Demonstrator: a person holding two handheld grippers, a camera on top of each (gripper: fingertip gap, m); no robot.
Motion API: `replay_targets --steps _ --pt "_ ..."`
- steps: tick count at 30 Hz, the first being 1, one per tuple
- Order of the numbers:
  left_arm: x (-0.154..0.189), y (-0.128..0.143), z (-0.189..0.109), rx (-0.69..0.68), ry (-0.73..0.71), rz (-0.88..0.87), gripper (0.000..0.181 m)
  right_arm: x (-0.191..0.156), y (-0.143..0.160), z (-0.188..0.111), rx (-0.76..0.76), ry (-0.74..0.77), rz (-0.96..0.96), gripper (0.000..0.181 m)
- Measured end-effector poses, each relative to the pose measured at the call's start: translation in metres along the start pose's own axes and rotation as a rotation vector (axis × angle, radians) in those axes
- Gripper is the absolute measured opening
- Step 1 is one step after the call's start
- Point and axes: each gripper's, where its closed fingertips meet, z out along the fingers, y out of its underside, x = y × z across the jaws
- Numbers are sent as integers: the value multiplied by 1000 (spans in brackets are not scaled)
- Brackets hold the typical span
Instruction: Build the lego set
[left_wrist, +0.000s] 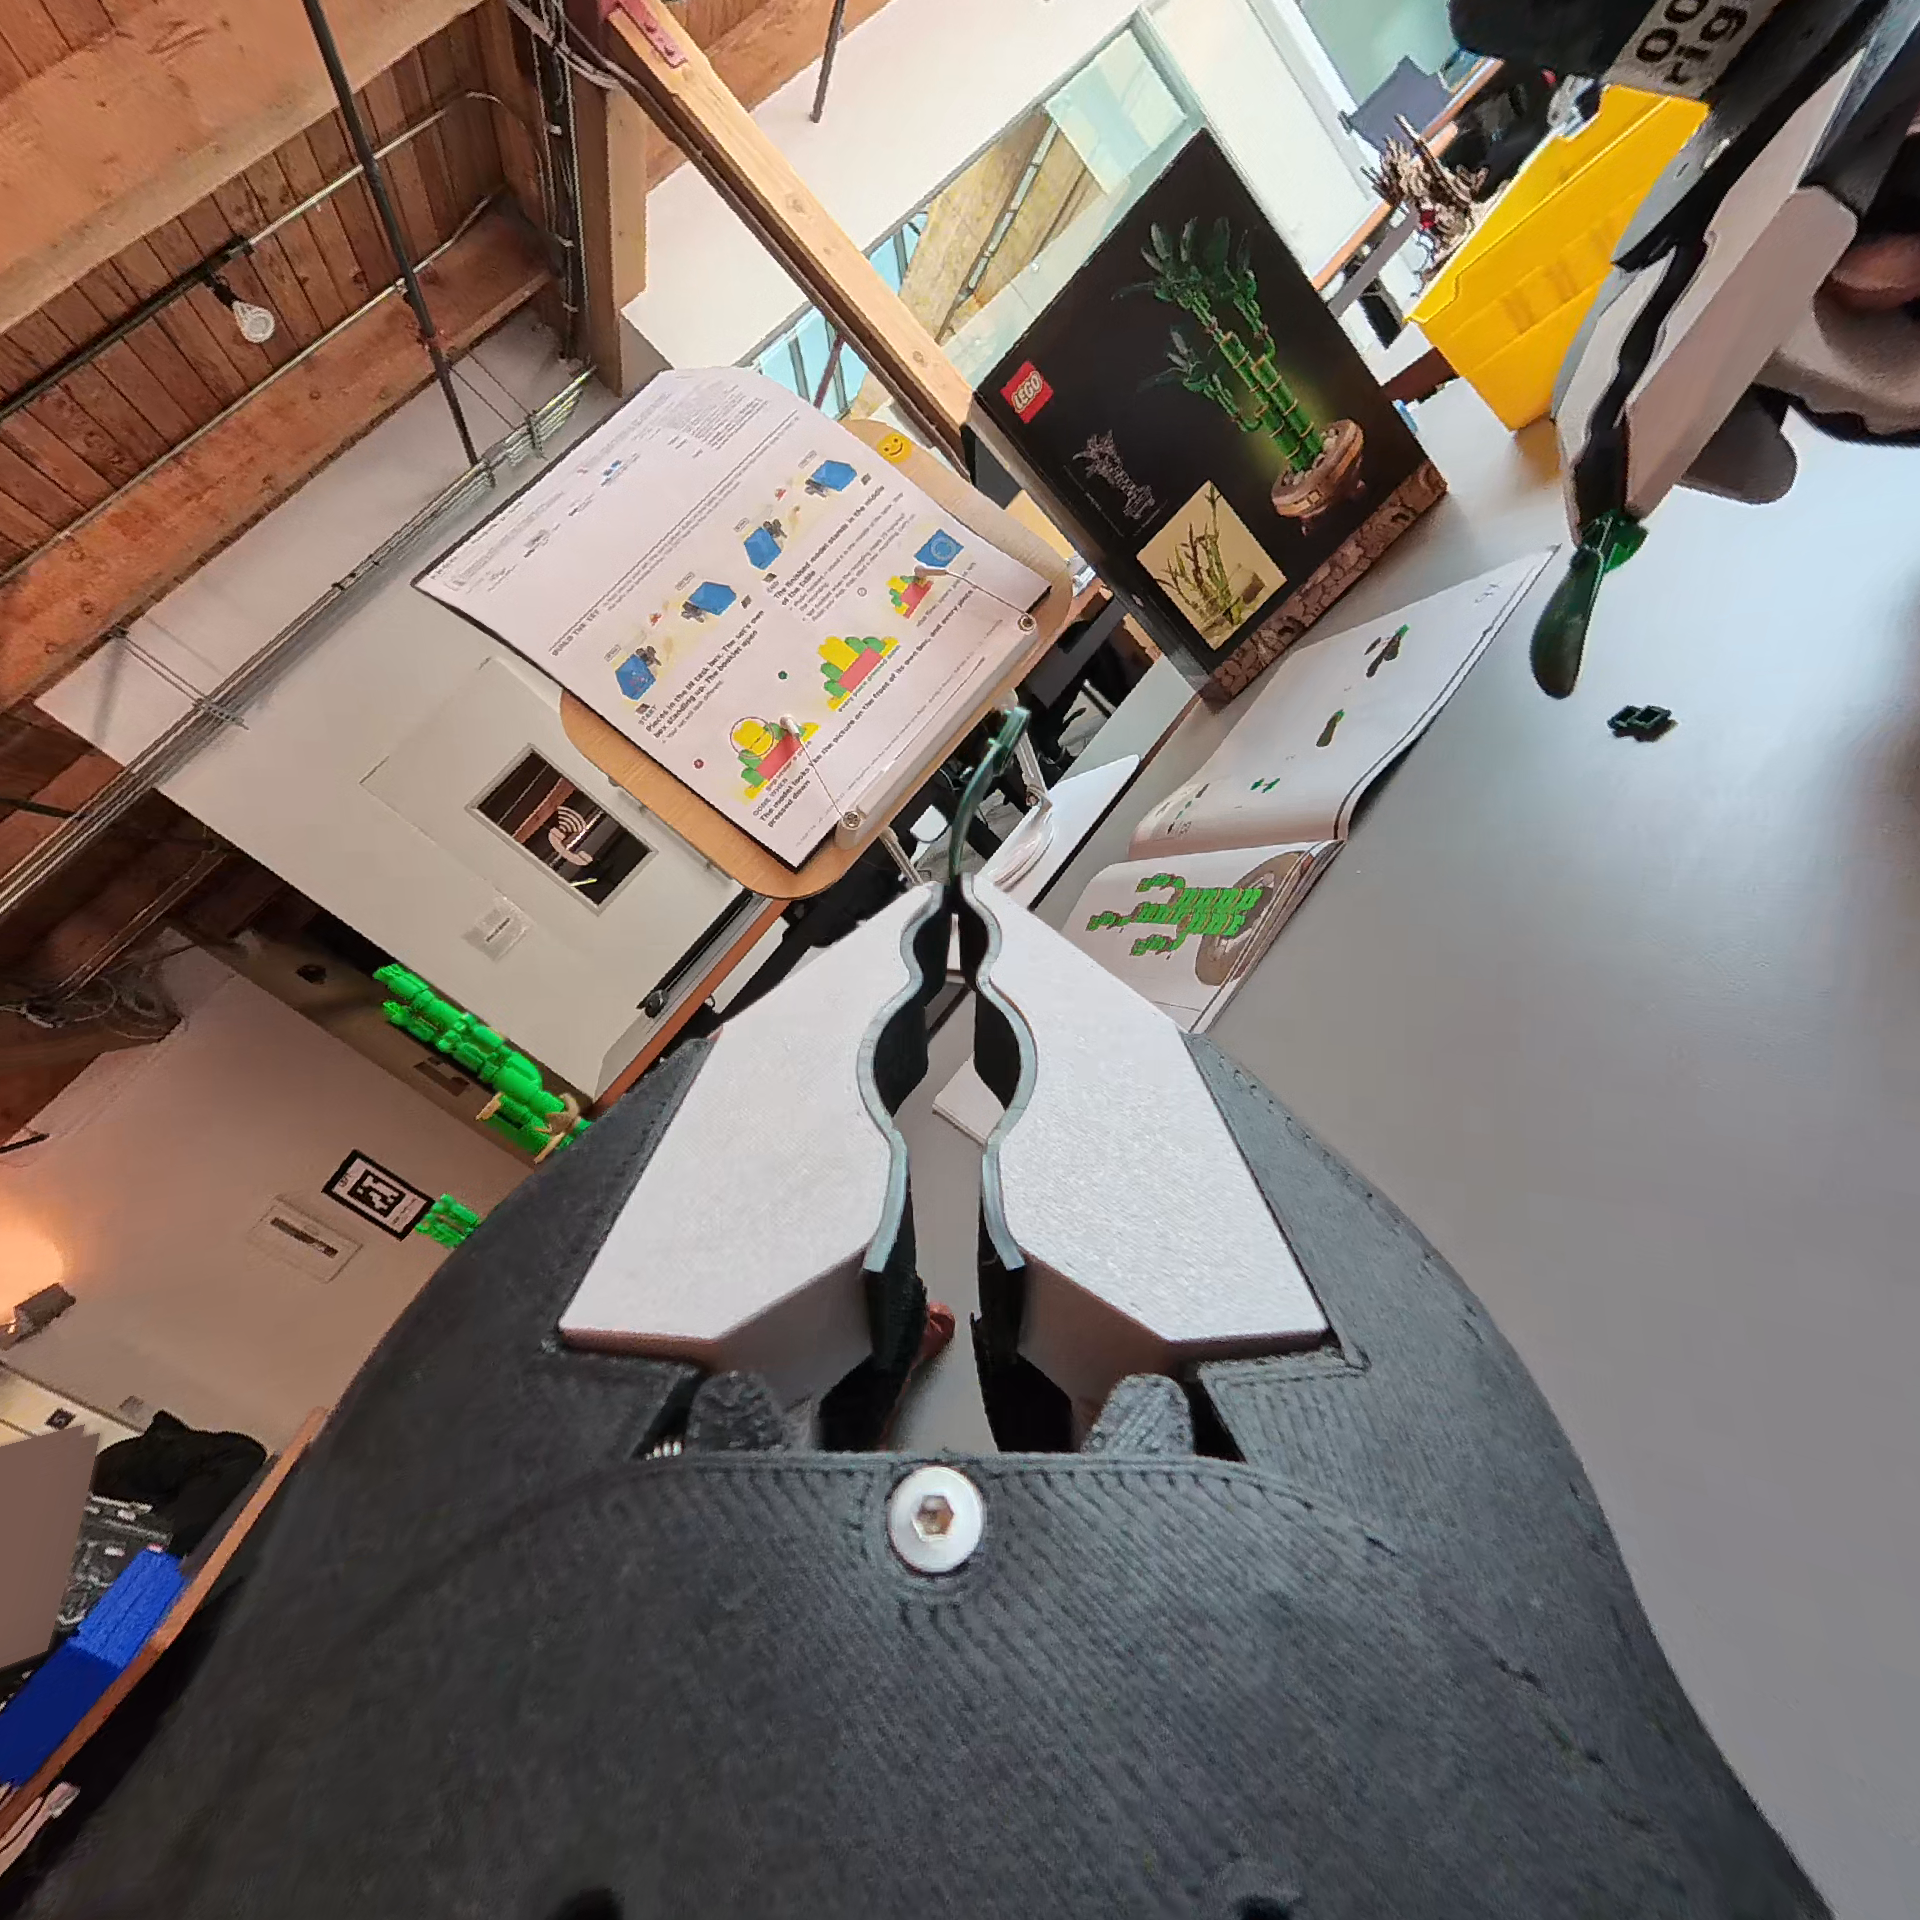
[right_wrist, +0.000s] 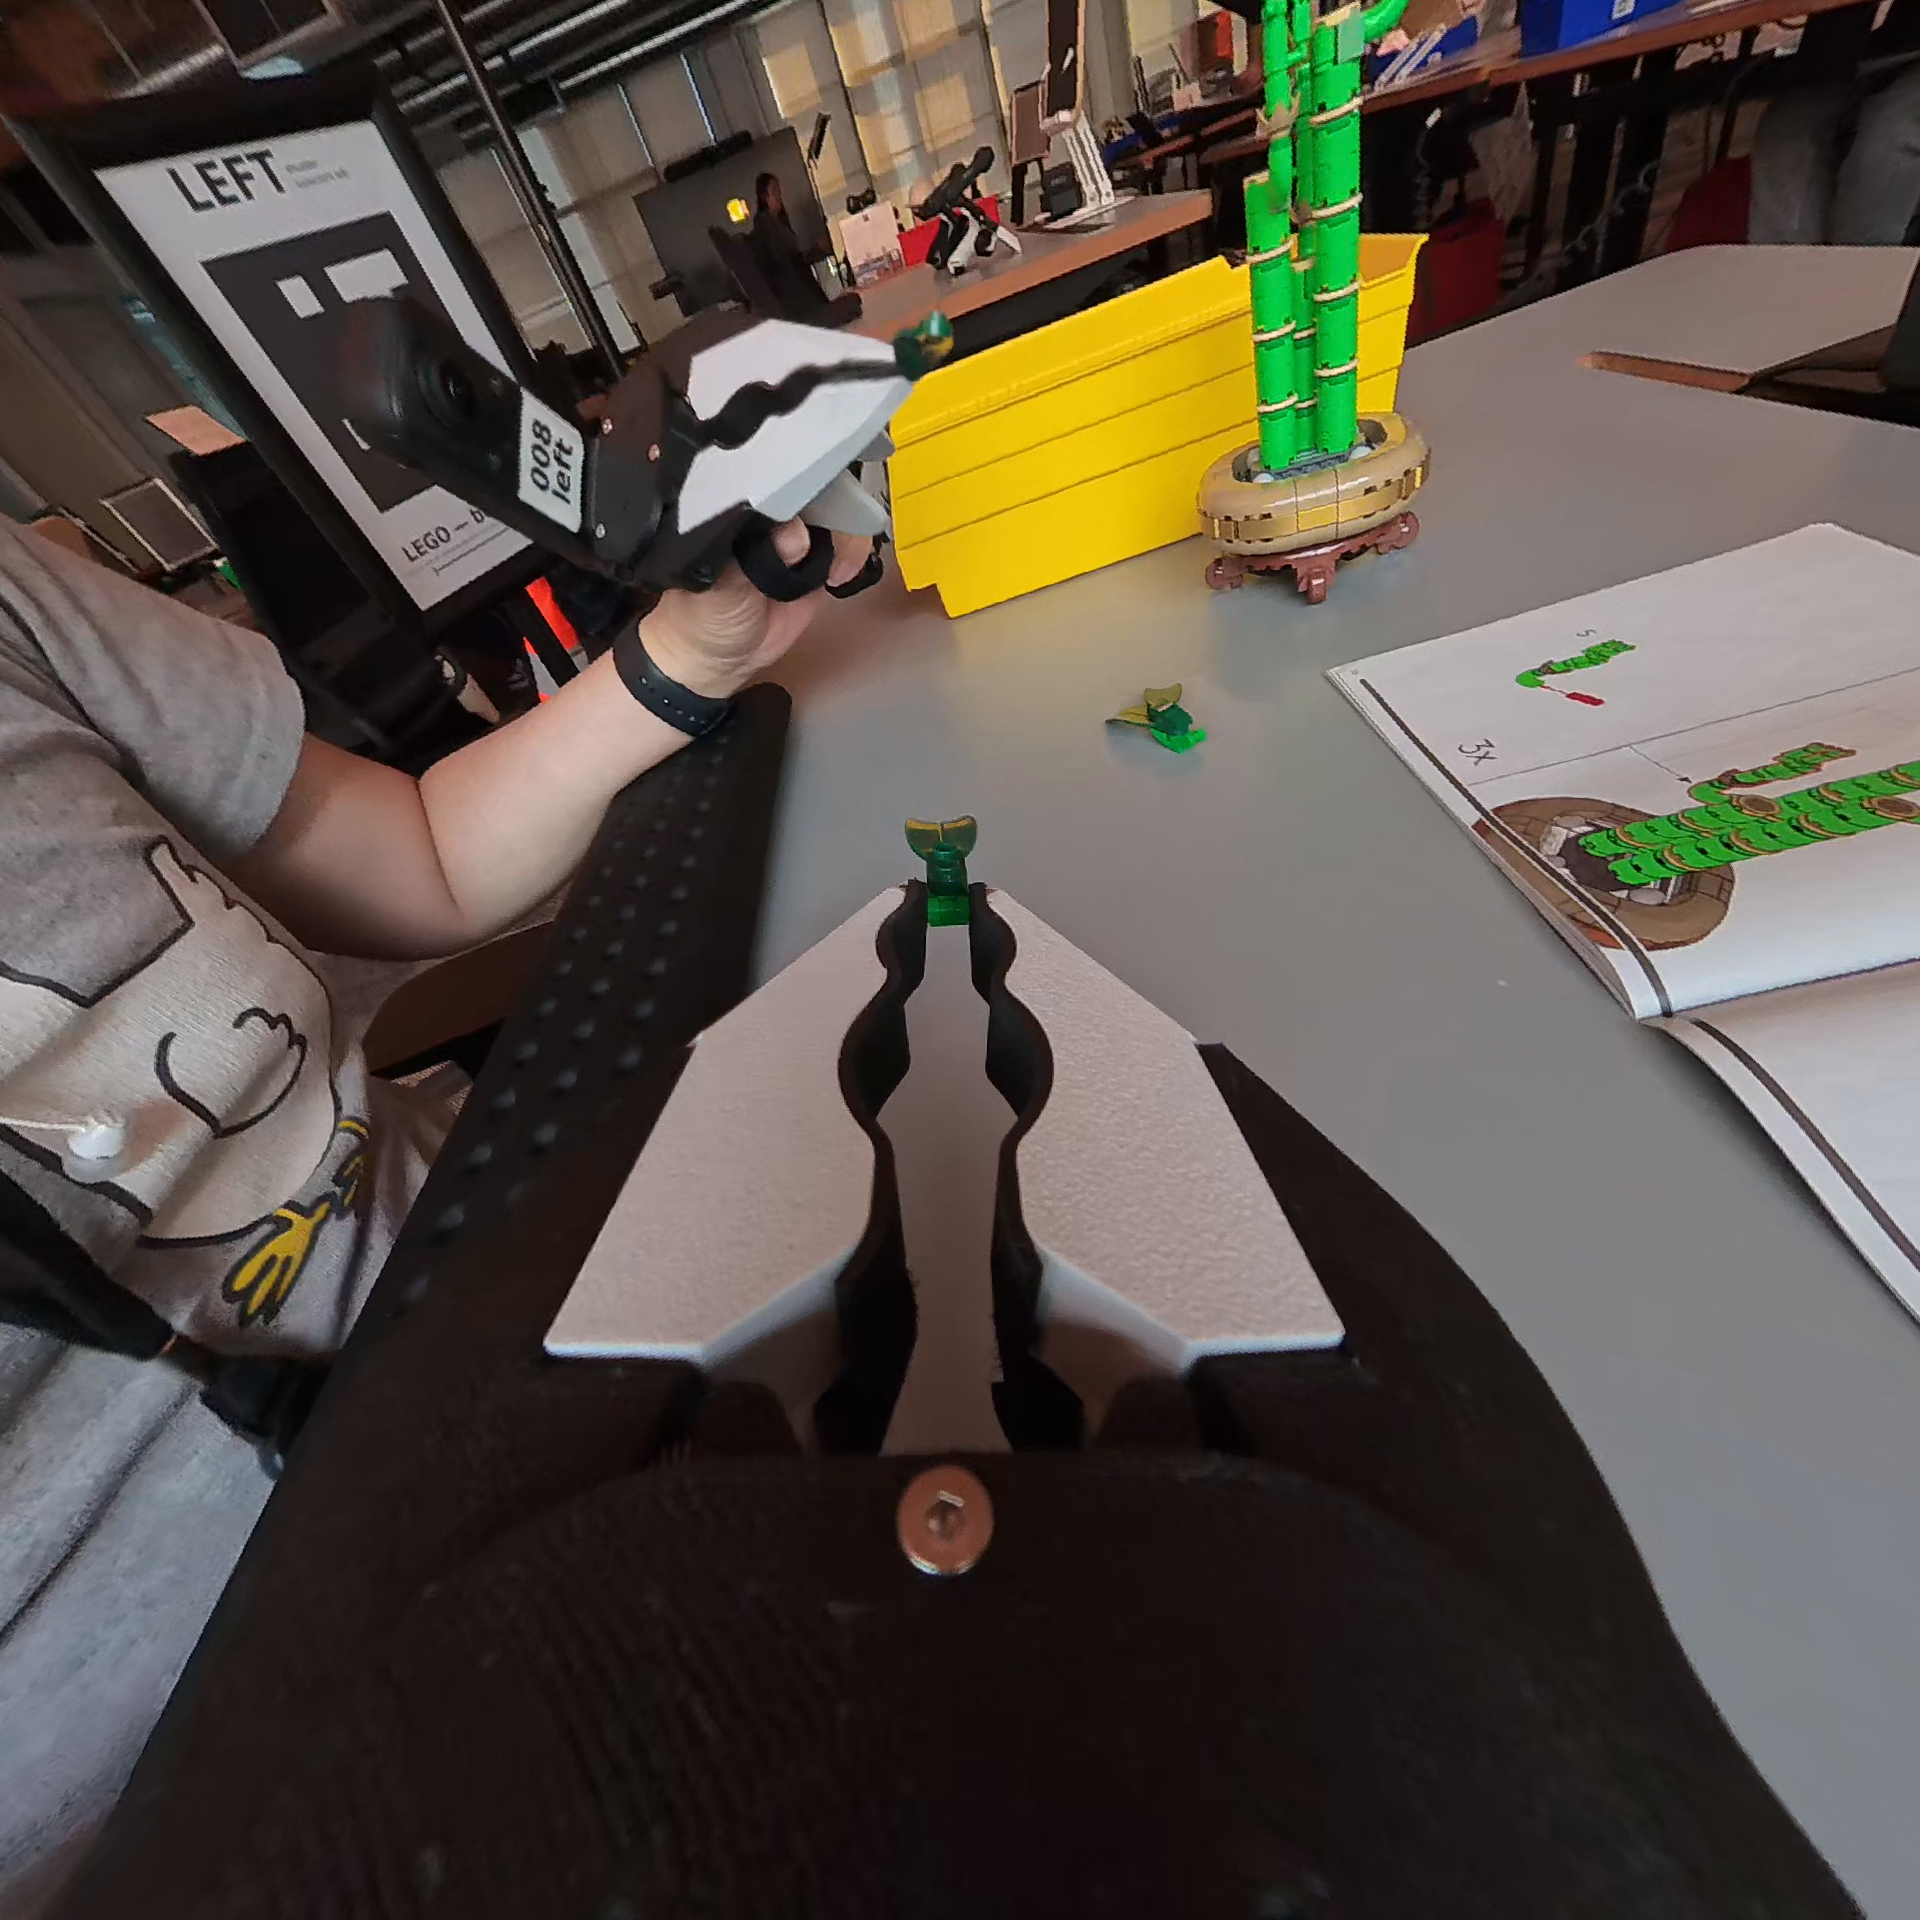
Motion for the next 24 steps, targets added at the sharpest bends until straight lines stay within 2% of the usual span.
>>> replay_targets --steps 8,15,18,21,24 --pt "4 8 10 -25 15 -56 0 -8 8 6 -53 12 -76 6" --pt "6 -8 22 37 26 -183 0 -13 0 1 -32 35 -93 6" --pt "11 -28 29 107 52 -260 0 -19 -9 -1 7 23 -84 6" --pt "10 -54 44 149 62 -194 0 -25 -19 0 24 -15 -104 6" --pt "0 -102 63 257 106 -149 0 -30 -46 0 36 -34 -125 6"
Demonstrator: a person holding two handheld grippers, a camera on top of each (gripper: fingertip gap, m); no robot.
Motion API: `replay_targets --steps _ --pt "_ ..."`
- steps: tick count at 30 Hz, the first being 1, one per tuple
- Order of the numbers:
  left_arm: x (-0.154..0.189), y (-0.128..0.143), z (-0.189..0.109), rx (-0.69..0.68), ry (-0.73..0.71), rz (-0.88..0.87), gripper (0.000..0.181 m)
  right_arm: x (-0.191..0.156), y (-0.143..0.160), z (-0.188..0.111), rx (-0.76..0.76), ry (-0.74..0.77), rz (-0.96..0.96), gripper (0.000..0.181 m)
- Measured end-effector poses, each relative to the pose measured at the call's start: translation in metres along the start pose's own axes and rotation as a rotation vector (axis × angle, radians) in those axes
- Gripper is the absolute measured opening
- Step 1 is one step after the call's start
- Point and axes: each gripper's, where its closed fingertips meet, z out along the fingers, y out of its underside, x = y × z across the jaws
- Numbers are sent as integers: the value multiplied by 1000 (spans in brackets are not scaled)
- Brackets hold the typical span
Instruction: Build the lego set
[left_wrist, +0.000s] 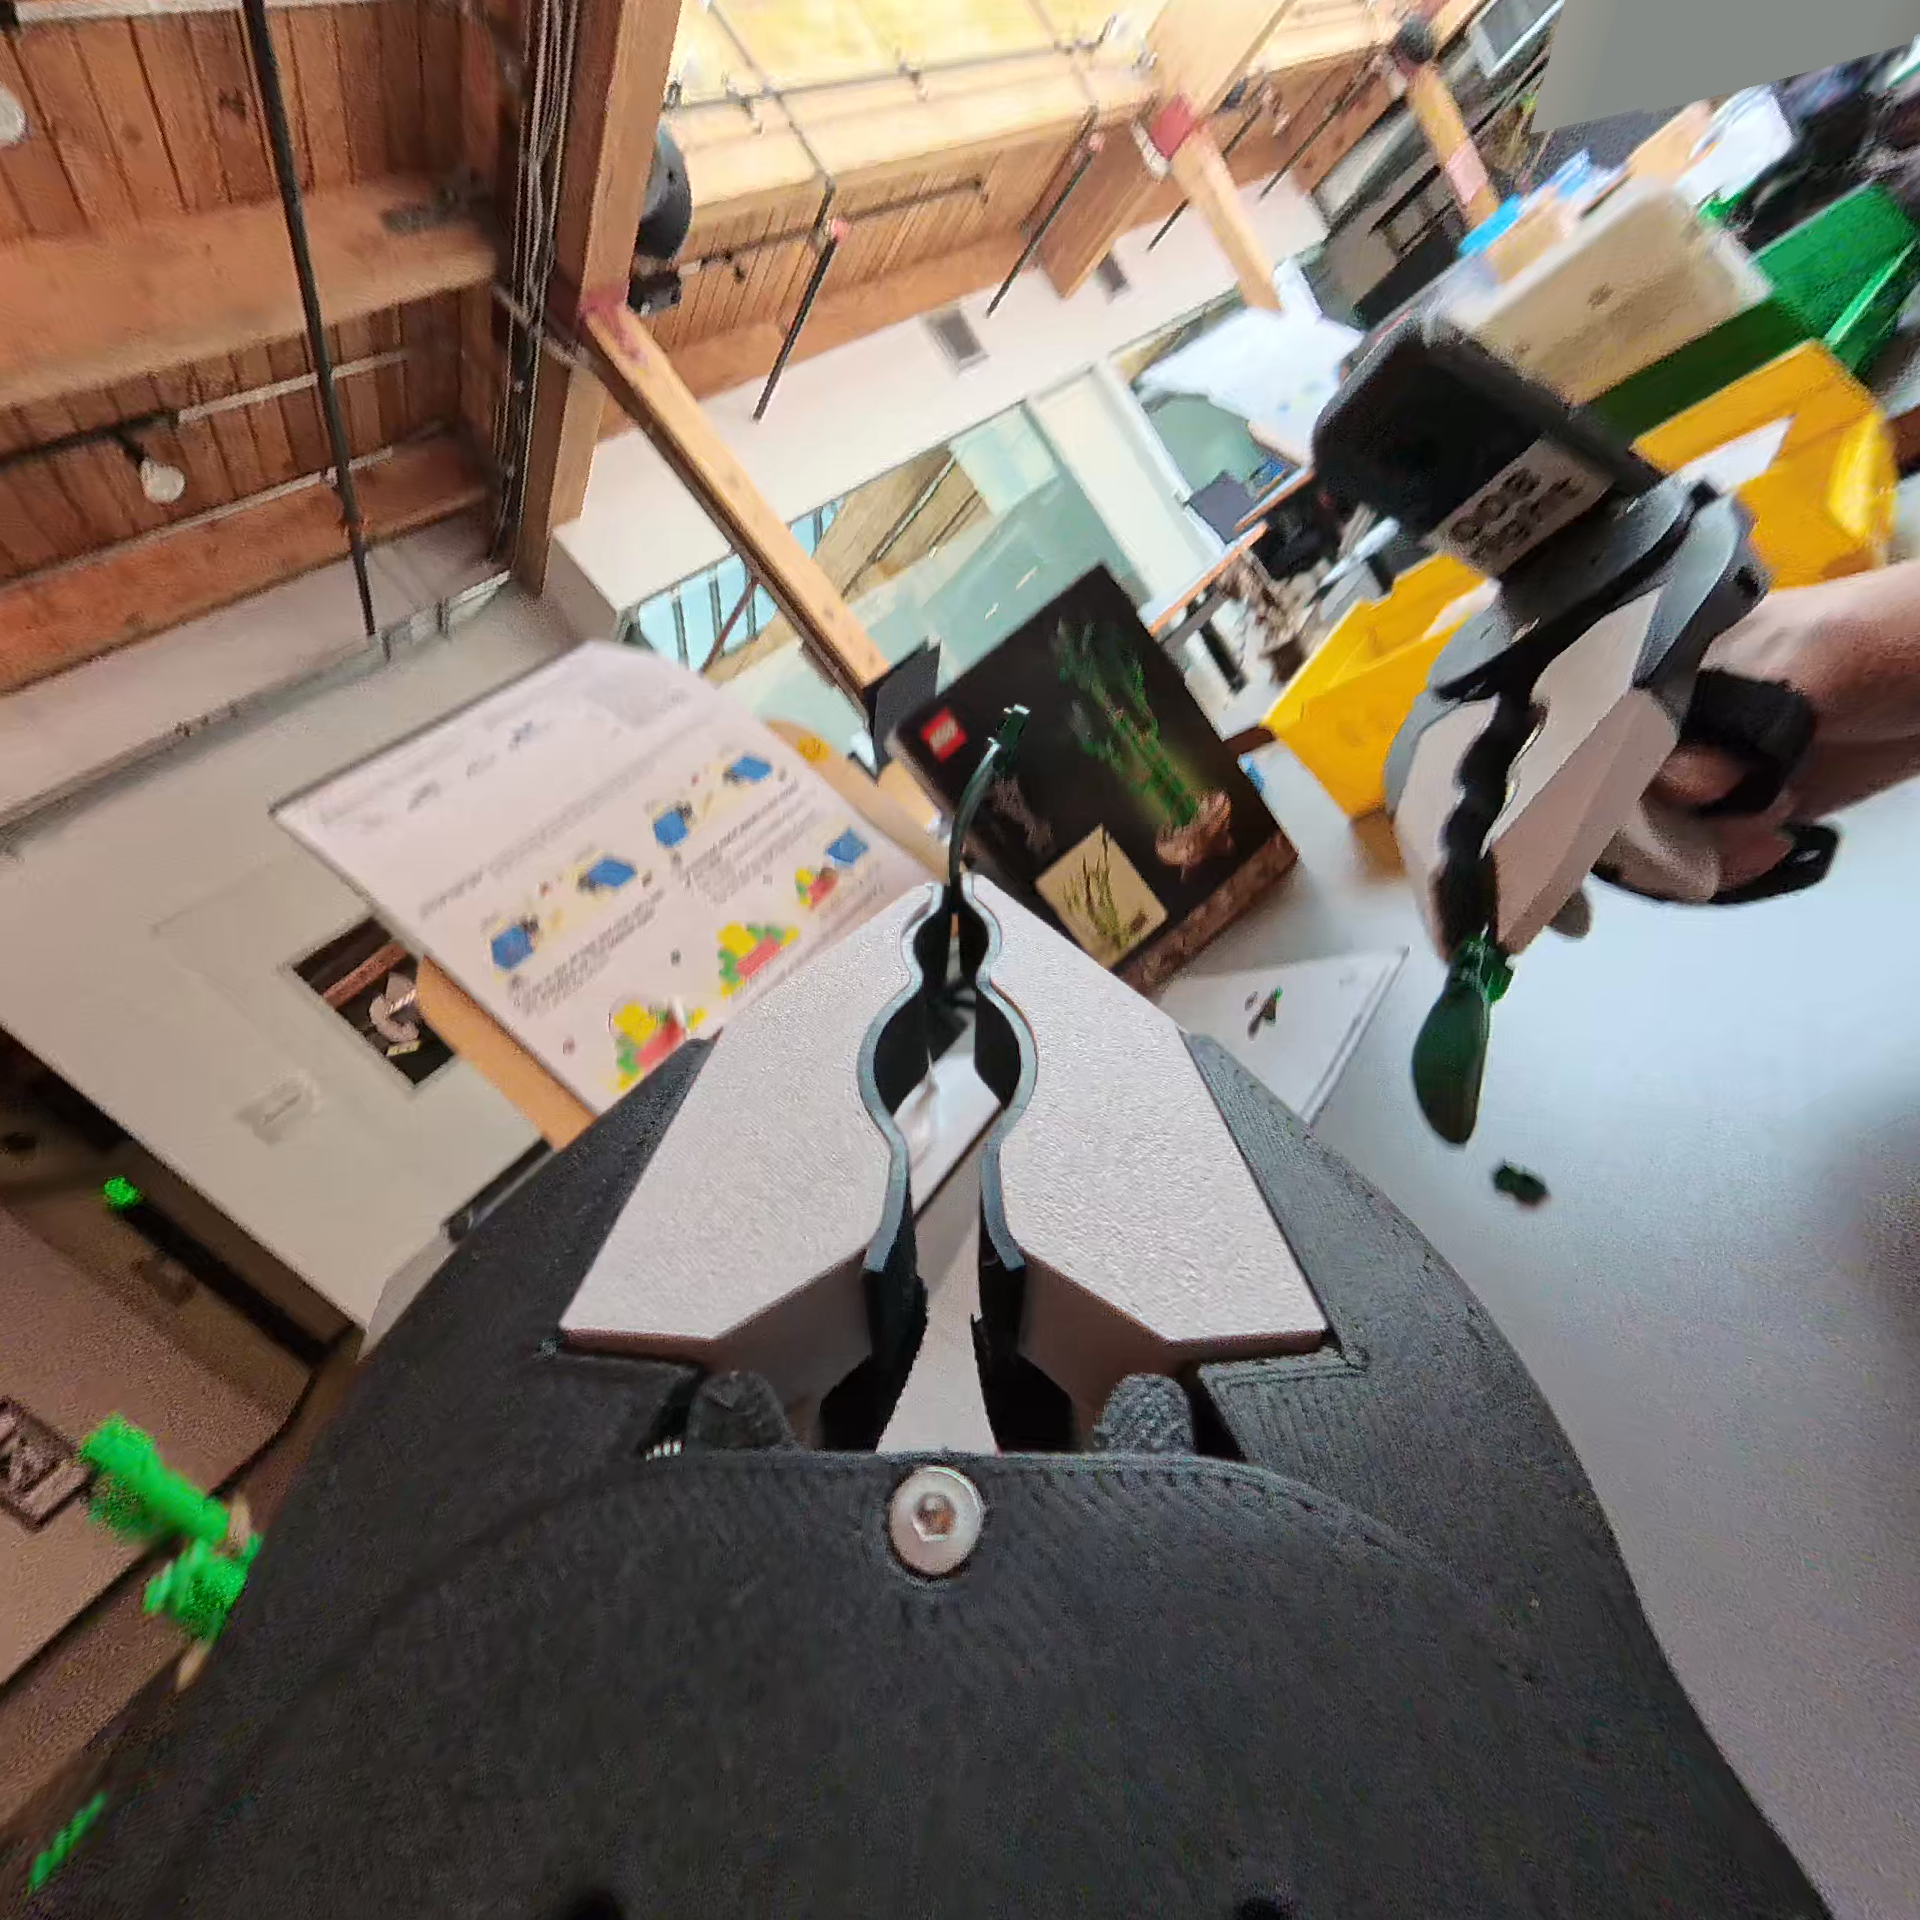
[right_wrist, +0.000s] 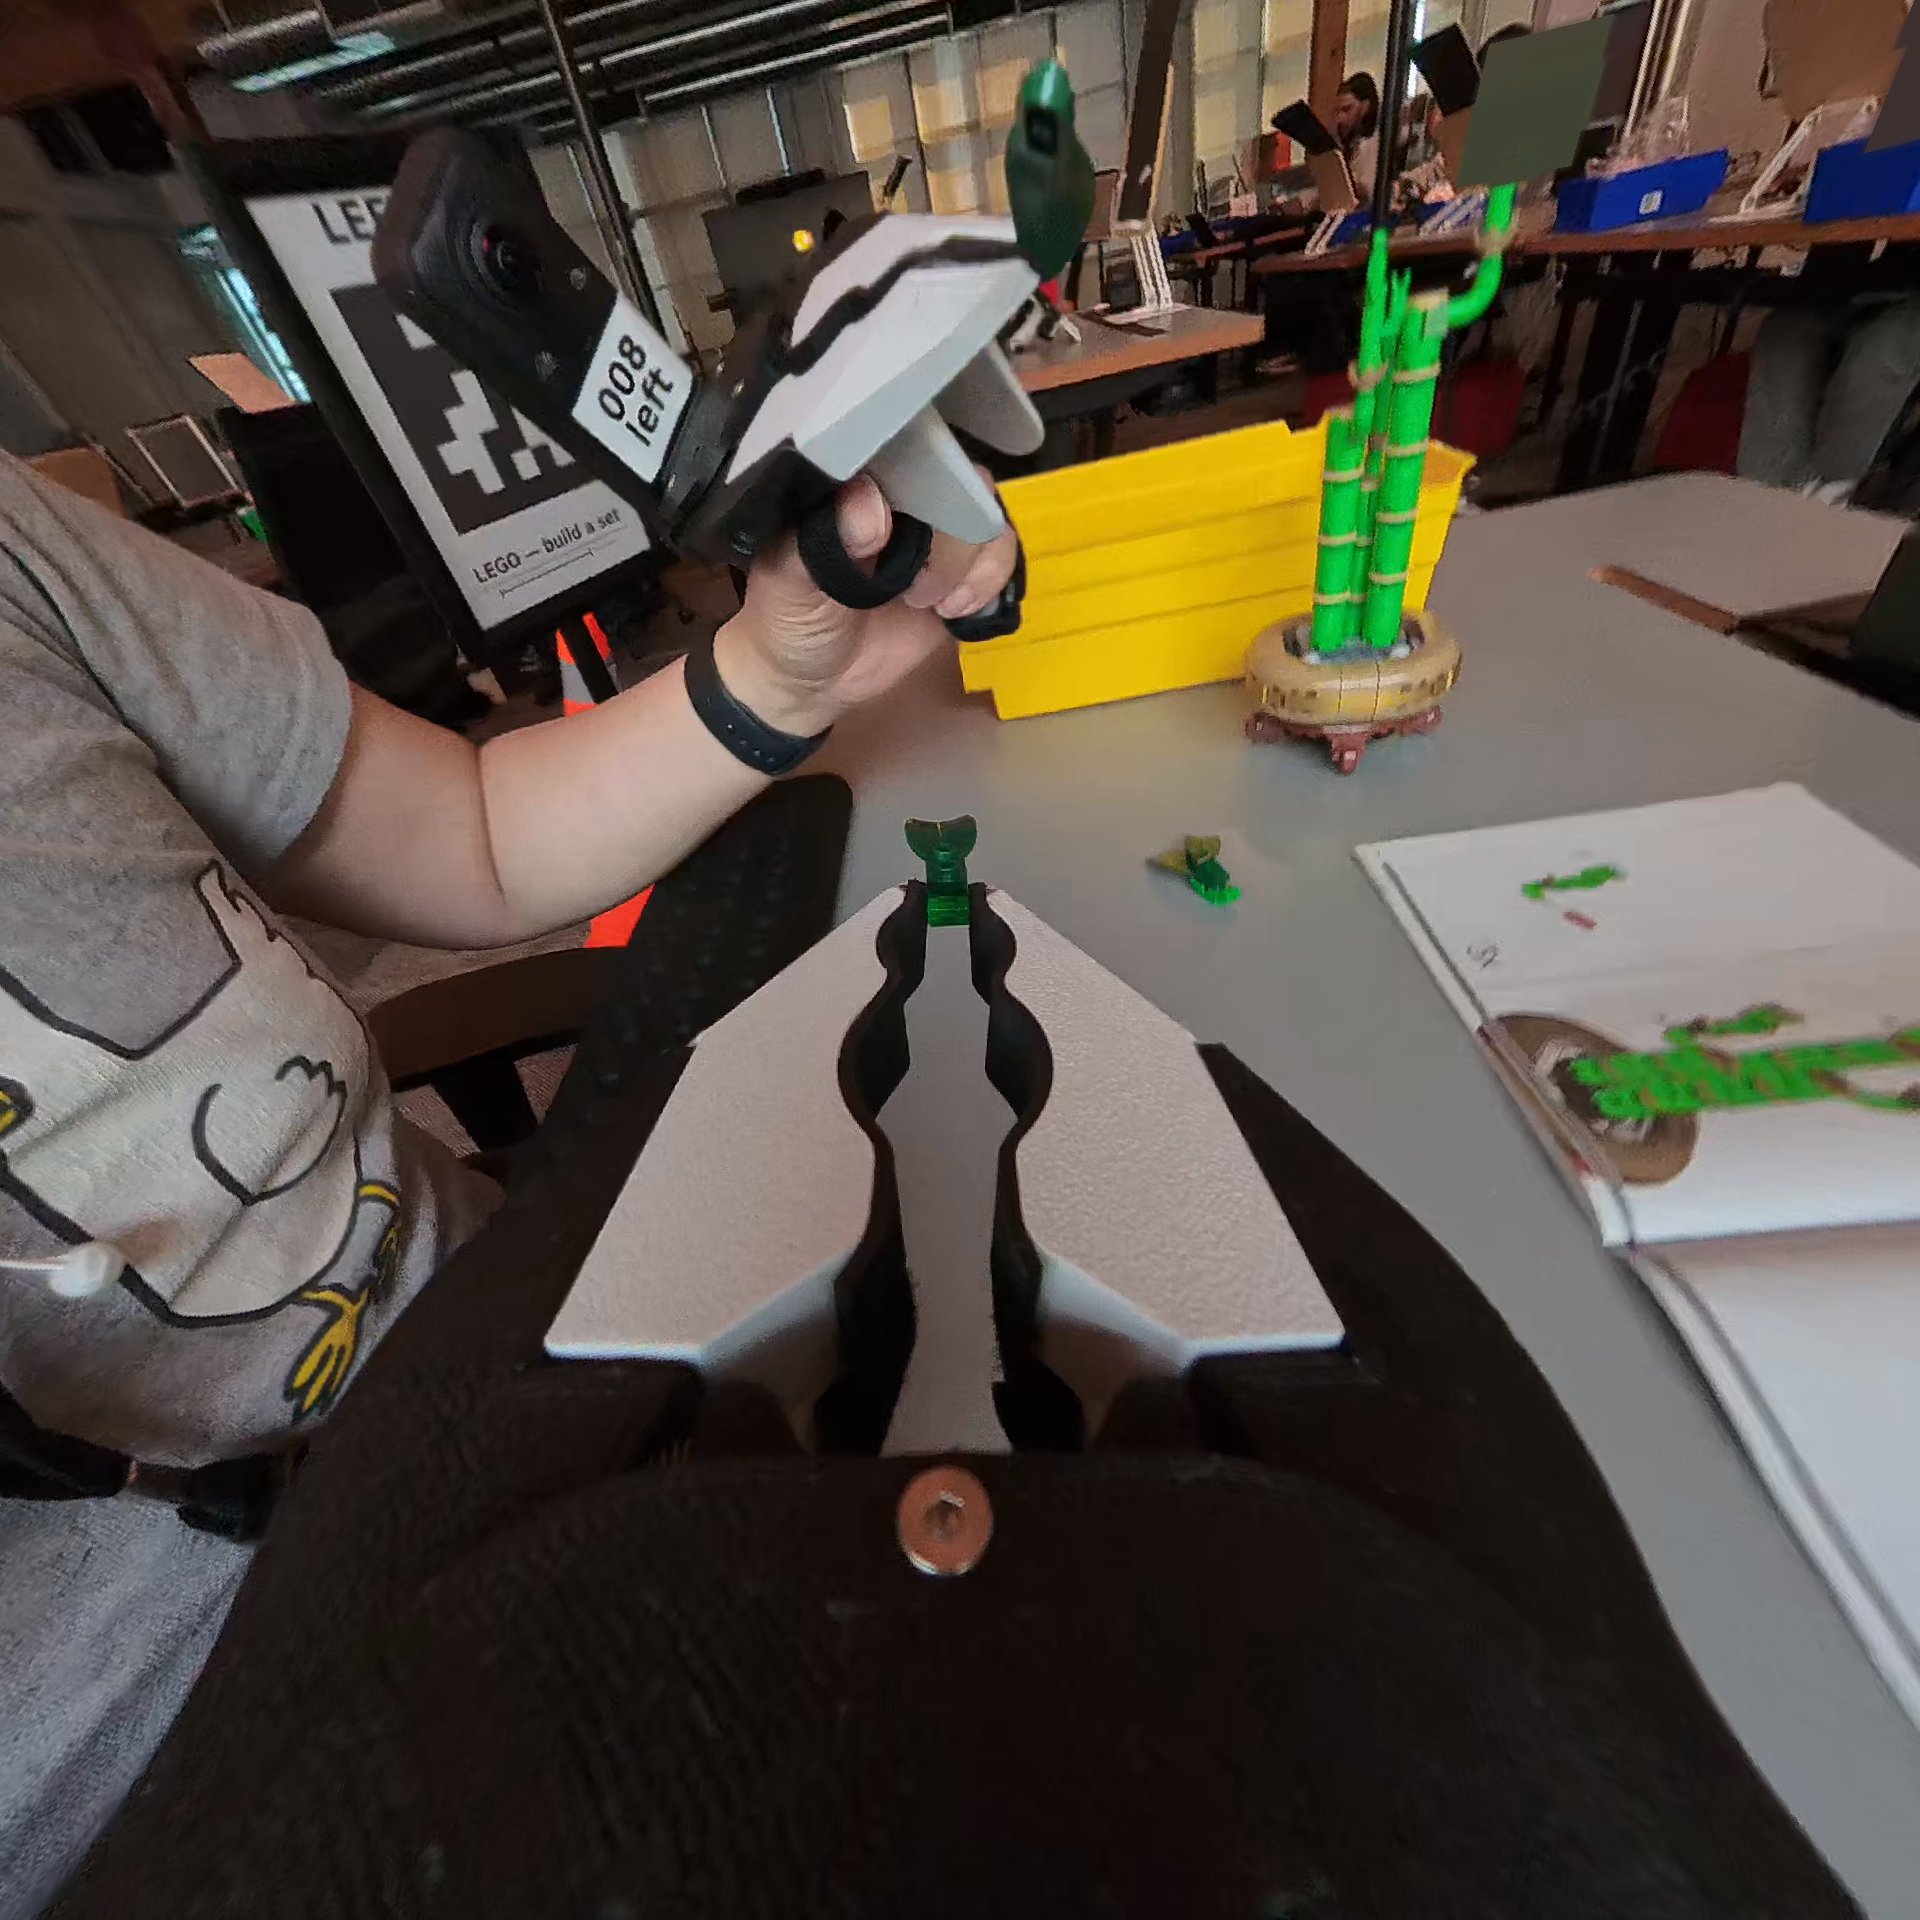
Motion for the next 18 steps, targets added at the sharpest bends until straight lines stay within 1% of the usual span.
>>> replay_targets --steps 2,4,6,7,9,11,12,14,15,18 --pt "-10 -31 19 81 19 28 0 3 -25 1 -22 -5 -75 6" --pt "-26 -59 36 146 9 67 0 12 -51 3 -50 -12 -136 6" --pt "-44 -83 49 199 6 87 0 23 -71 6 -89 -59 -129 6" --pt "-48 -89 55 209 35 81 0 32 -77 8 -121 -74 -105 6" --pt "-54 -93 66 201 80 70 0 45 -83 8 -148 -111 -87 6" --pt "-53 -87 76 187 124 72 0 47 -83 5 -113 -181 -94 6" --pt "-51 -82 80 177 128 76 0 48 -80 3 -91 -217 -105 6" --pt "-44 -74 86 197 133 101 0 52 -67 -4 -137 -268 -66 6" --pt "-39 -71 89 207 153 107 0 52 -65 -8 -139 -294 -41 6" --pt "-26 -64 96 196 220 75 0 46 -84 -20 20 -388 -12 6"
